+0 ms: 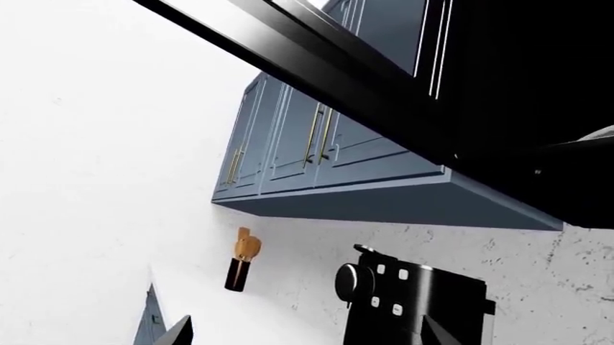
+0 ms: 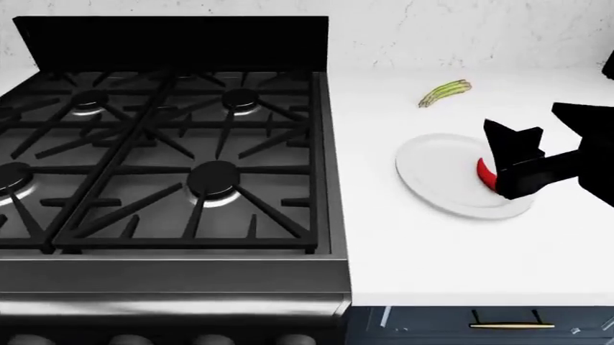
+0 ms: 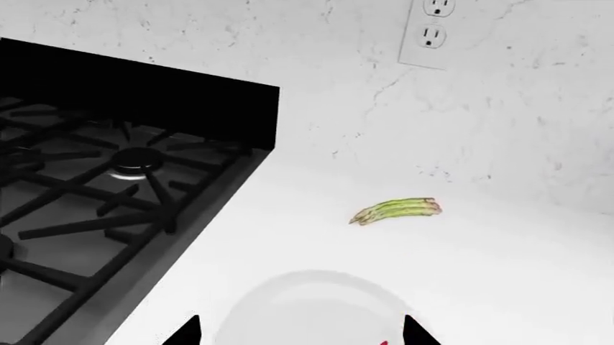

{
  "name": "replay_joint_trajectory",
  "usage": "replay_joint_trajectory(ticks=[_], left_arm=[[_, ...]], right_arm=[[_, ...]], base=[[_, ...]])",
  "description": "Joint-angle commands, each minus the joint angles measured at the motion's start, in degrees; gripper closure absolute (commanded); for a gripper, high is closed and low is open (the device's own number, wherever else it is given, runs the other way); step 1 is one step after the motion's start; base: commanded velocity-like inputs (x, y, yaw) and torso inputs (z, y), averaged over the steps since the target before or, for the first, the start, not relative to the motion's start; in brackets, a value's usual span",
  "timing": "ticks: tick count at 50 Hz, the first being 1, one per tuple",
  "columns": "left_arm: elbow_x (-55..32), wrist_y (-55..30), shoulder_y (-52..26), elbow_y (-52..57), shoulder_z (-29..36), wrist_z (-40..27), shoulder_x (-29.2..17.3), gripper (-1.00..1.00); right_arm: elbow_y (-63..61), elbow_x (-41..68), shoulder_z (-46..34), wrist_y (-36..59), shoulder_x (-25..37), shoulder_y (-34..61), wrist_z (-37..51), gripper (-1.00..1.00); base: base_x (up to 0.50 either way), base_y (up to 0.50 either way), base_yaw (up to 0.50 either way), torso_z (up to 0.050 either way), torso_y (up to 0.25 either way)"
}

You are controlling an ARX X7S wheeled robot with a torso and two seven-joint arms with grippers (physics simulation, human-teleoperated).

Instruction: Pick the chili pepper from the counter and place it in the microwave.

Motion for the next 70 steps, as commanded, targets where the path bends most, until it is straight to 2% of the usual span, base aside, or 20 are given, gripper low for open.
replay_joint_trajectory(ticks=[1,17,29,39,45,70], left_arm=[[-4.9,3.1,8.2,0.8,-6.9,-4.9,-4.4,-1.0],[-9.7,3.4,13.4,0.9,-15.0,-5.2,-5.9,-1.0],[-10.5,4.0,15.6,0.9,-17.2,-5.2,-5.9,-1.0],[-11.8,2.2,13.1,0.9,-17.0,-5.2,-6.3,-1.0],[-11.2,0.4,8.7,0.9,-13.3,-5.2,-6.1,-1.0],[-12.0,-1.4,4.7,0.9,-11.2,-5.2,-6.3,-1.0]], right_arm=[[10.1,3.7,-9.1,2.7,1.8,9.3,4.3,-1.0],[21.3,-1.9,-20.2,1.0,3.7,18.7,1.4,-1.0],[23.5,-0.7,-23.2,1.7,4.5,19.0,5.2,-1.0],[23.8,1.8,-27.0,1.9,5.6,20.4,6.2,-1.0],[22.5,-0.4,-30.8,0.4,5.8,19.5,3.2,-1.0],[25.2,-3.4,-31.6,-9.4,6.0,11.0,-0.8,-1.0]], base=[[0.0,0.0,0.0,0.0,0.0],[0.0,0.0,0.0,0.0,0.0],[0.0,0.0,0.0,0.0,0.0],[0.0,0.0,0.0,0.0,0.0],[0.0,0.0,0.0,0.0,0.0],[0.0,0.0,0.0,0.0,0.0]])
